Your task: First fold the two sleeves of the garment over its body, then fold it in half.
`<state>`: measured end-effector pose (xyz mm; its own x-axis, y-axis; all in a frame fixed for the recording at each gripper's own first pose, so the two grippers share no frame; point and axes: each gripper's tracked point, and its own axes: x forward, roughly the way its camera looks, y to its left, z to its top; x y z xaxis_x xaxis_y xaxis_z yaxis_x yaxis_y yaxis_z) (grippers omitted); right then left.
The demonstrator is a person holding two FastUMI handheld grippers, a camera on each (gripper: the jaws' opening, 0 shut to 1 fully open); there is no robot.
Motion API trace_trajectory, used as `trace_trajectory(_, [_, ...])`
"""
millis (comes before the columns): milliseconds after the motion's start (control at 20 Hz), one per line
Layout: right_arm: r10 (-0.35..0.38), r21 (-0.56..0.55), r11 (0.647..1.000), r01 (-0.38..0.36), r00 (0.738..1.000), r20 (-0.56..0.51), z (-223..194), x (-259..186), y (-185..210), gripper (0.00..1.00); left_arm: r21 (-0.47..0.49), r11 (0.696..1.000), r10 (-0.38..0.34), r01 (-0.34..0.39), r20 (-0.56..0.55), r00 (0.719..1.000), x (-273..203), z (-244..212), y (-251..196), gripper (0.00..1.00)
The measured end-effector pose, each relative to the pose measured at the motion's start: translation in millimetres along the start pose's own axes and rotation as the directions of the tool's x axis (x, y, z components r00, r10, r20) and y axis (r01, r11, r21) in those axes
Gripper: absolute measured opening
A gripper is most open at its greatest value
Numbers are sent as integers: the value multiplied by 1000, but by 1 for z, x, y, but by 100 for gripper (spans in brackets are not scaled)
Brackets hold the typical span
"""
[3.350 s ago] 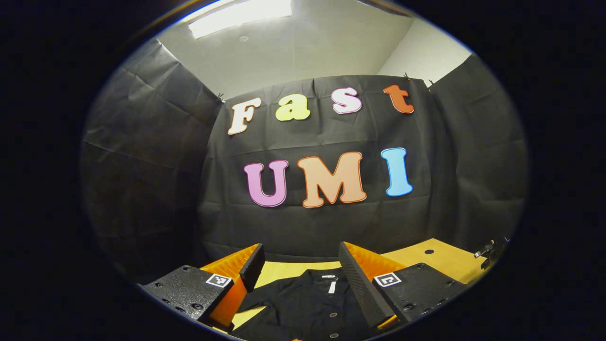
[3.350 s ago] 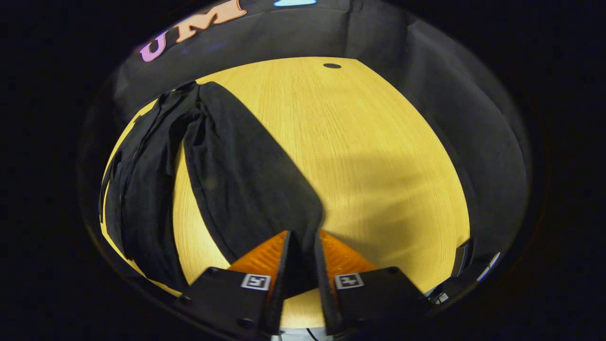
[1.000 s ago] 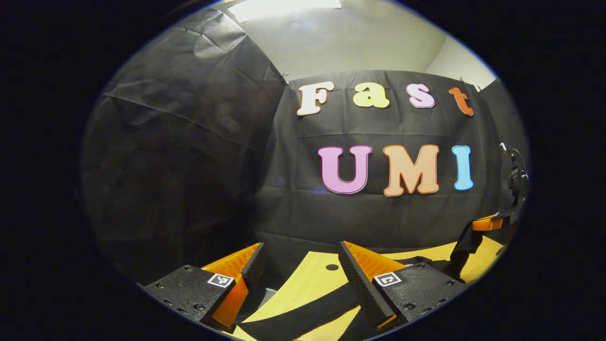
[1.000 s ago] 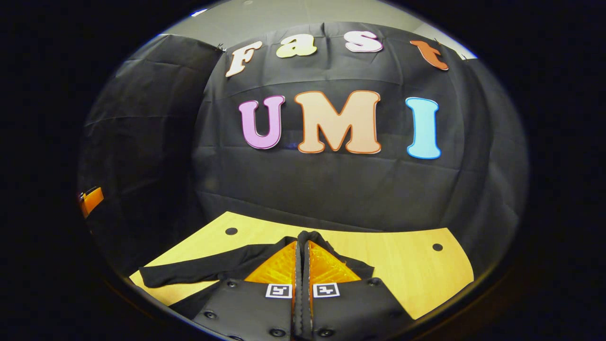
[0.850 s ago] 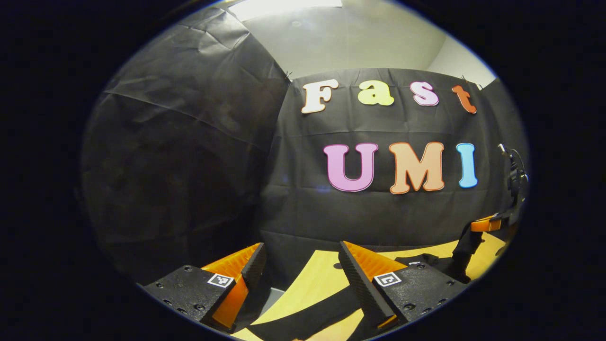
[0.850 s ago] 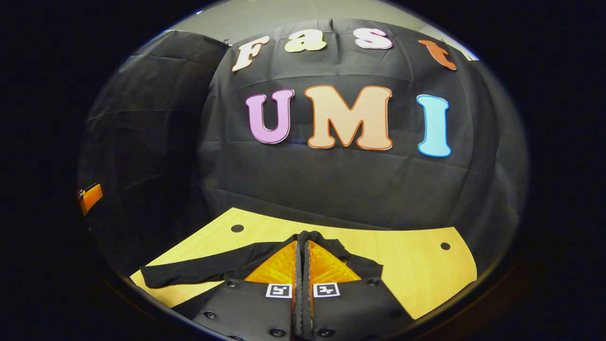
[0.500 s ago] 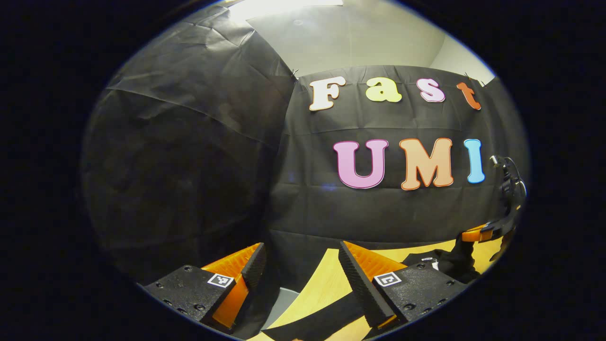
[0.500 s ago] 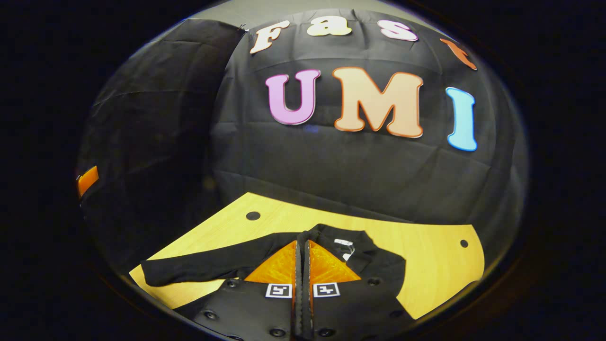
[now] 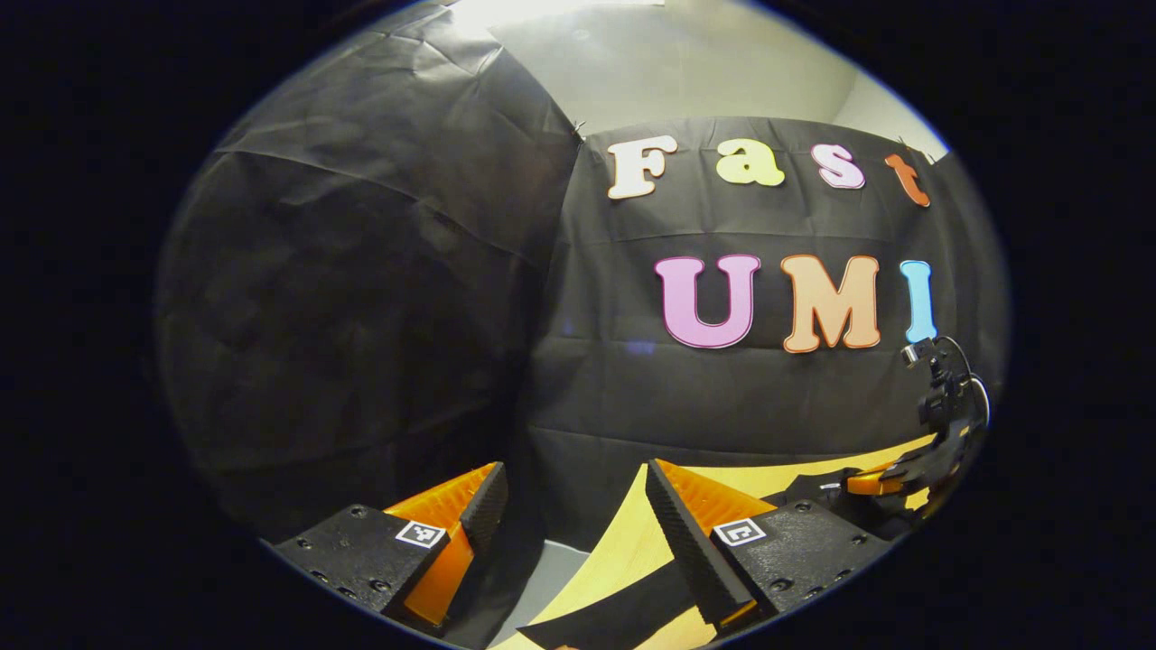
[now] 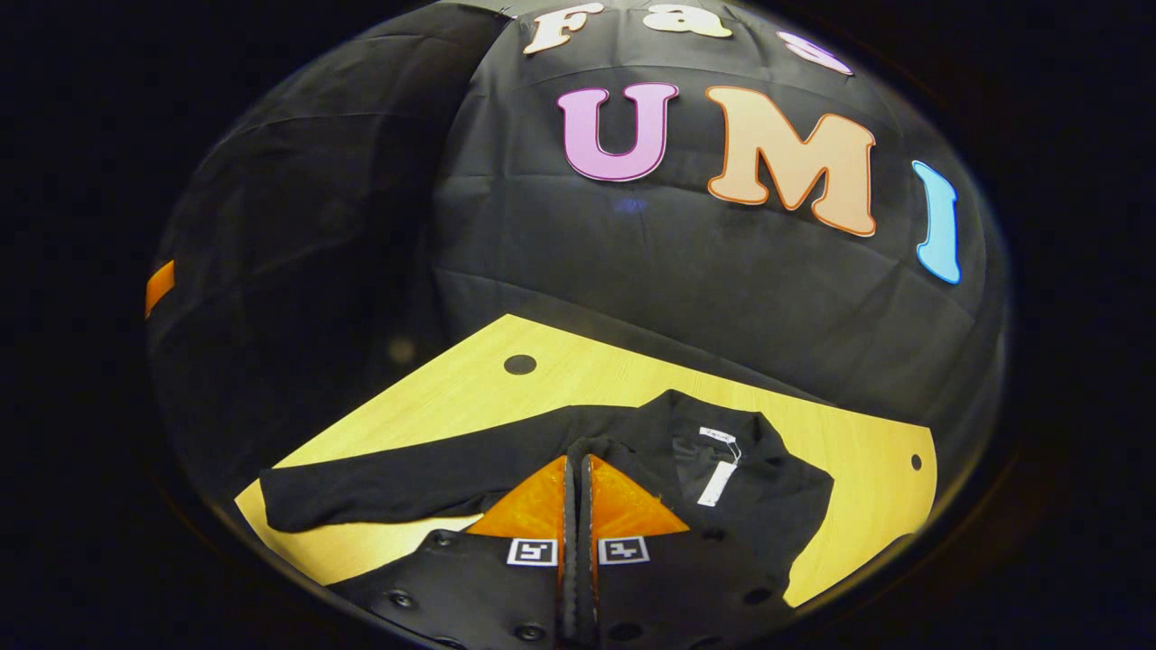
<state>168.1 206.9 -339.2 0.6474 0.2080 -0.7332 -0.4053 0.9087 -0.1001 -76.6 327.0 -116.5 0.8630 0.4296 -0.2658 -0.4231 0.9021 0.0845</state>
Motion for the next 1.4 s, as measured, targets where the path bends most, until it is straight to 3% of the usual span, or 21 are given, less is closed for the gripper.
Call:
trace_trajectory(50, [4, 33, 999, -4, 1000, 16, 4, 3, 2, 3, -2, 1000, -2, 2, -4, 1000, 0, -3, 2, 93])
trace_trajectory(200, [29, 103, 994, -40, 994, 105, 30, -8, 9, 92, -25, 999, -39, 38, -44, 998, 1, -17, -1, 93])
trace_trajectory(250, [10, 100, 995, -23, 991, 133, 36, -13, 3, 99, -37, 998, -53, 50, -69, 996, 2, -26, -1, 93])
trace_trajectory(400, [-28, 80, 997, 15, 986, 164, 40, -30, -9, 100, -97, 993, -82, 66, -171, 982, 7, -56, -6, 93])
trace_trajectory(500, [-51, 76, 996, 38, 983, 175, 39, -38, -19, 100, -126, 990, -97, 65, -274, 957, 5, -85, -10, 93])
trace_trajectory(900, [-127, 104, 988, 116, 986, 104, 1, -56, -53, 100, -127, 991, -113, 46, -599, 792, -13, -206, -17, 97])
trace_trajectory(1200, [-176, 129, 978, 166, 982, 72, -20, -71, -75, 99, -88, 994, -110, 67, -719, 686, -35, -276, -28, 97])
trace_trajectory(1400, [-197, 147, 971, 187, 979, 58, -31, -80, -87, 100, -71, 995, -102, 74, -764, 637, -44, -305, -34, 97])
